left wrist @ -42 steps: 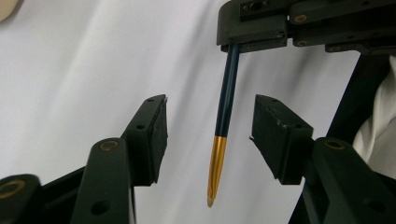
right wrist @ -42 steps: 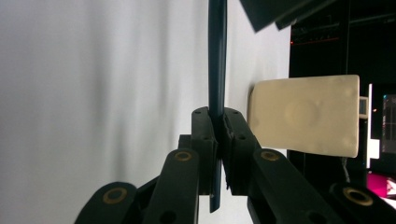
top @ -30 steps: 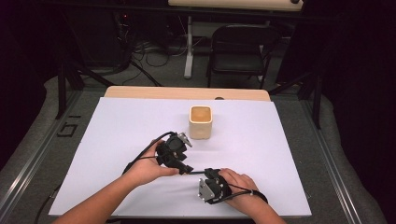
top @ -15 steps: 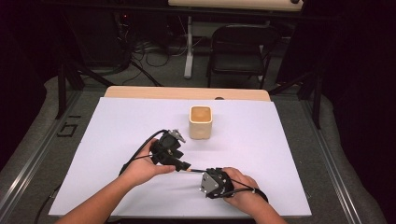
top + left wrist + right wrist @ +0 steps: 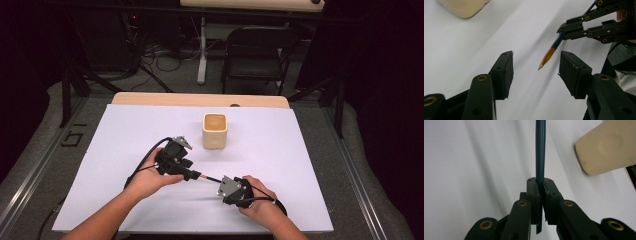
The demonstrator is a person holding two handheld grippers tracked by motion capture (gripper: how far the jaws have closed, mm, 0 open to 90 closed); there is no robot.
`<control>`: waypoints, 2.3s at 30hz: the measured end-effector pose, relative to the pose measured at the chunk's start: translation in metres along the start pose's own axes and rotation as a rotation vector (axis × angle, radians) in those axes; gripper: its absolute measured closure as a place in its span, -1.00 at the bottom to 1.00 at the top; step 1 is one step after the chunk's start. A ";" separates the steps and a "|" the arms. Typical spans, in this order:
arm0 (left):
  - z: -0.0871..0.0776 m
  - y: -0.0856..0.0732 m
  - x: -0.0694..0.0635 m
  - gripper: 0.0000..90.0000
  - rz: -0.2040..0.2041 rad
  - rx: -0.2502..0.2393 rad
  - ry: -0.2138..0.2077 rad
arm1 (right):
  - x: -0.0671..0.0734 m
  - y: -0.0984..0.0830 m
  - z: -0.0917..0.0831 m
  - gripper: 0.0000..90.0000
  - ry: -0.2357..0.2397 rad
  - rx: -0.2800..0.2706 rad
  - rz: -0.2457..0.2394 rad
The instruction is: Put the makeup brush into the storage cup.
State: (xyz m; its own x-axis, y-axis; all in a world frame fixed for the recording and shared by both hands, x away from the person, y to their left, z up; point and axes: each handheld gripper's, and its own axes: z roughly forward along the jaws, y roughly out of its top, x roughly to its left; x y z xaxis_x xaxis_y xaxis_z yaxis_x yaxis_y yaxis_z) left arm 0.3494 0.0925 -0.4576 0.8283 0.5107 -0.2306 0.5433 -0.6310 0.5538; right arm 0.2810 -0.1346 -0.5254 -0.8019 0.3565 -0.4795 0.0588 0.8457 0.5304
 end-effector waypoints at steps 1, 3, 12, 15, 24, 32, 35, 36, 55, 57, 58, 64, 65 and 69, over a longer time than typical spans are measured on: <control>0.000 -0.001 0.000 0.00 -0.006 -0.005 0.002 | -0.001 0.000 0.000 0.88 0.005 -0.004 0.023; 0.000 -0.002 0.000 0.00 -0.014 -0.012 -0.001 | -0.003 0.000 0.000 0.88 0.018 -0.010 0.048; 0.003 -0.003 -0.002 0.03 -0.012 -0.017 -0.005 | -0.013 0.000 -0.002 0.88 0.069 -0.041 0.195; 0.005 -0.004 -0.002 0.04 -0.016 -0.021 -0.005 | -0.017 0.000 -0.003 0.88 0.090 -0.059 0.242; 0.006 -0.004 -0.002 0.08 -0.025 -0.033 -0.010 | -0.025 -0.002 -0.005 0.88 0.157 -0.110 0.365; 0.007 -0.004 -0.002 0.09 -0.031 -0.055 -0.017 | -0.033 -0.007 -0.004 0.88 0.231 -0.163 0.483; 0.008 -0.005 -0.002 0.10 -0.035 -0.060 -0.015 | -0.037 -0.009 -0.004 0.88 0.258 -0.188 0.529; 0.008 -0.005 -0.002 0.10 -0.036 -0.062 -0.015 | -0.037 -0.010 -0.004 0.88 0.263 -0.193 0.541; 0.007 -0.011 0.005 0.17 -0.114 -0.186 -0.069 | -0.038 -0.015 0.007 0.88 0.367 -0.304 0.769; 0.007 -0.012 0.006 0.19 -0.123 -0.199 -0.078 | -0.037 -0.016 0.009 0.88 0.372 -0.314 0.787; 0.007 -0.013 0.006 0.19 -0.130 -0.209 -0.080 | -0.036 -0.017 0.009 0.88 0.369 -0.316 0.789; 0.009 -0.014 0.006 0.24 -0.159 -0.245 -0.102 | -0.032 -0.018 0.011 0.88 0.355 -0.334 0.801; 0.010 -0.014 0.005 0.25 -0.166 -0.251 -0.107 | -0.031 -0.018 0.010 0.88 0.351 -0.334 0.804; 0.013 -0.013 0.005 0.27 -0.173 -0.260 -0.114 | -0.028 -0.018 0.011 0.88 0.334 -0.334 0.801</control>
State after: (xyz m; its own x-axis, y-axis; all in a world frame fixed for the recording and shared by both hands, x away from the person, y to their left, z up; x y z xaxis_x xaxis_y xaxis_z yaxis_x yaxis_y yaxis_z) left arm 0.3480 0.0957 -0.4765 0.7448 0.5195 -0.4188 0.6362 -0.3634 0.6806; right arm 0.3094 -0.1558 -0.5292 -0.7286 0.6082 0.3151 0.5360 0.2198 0.8151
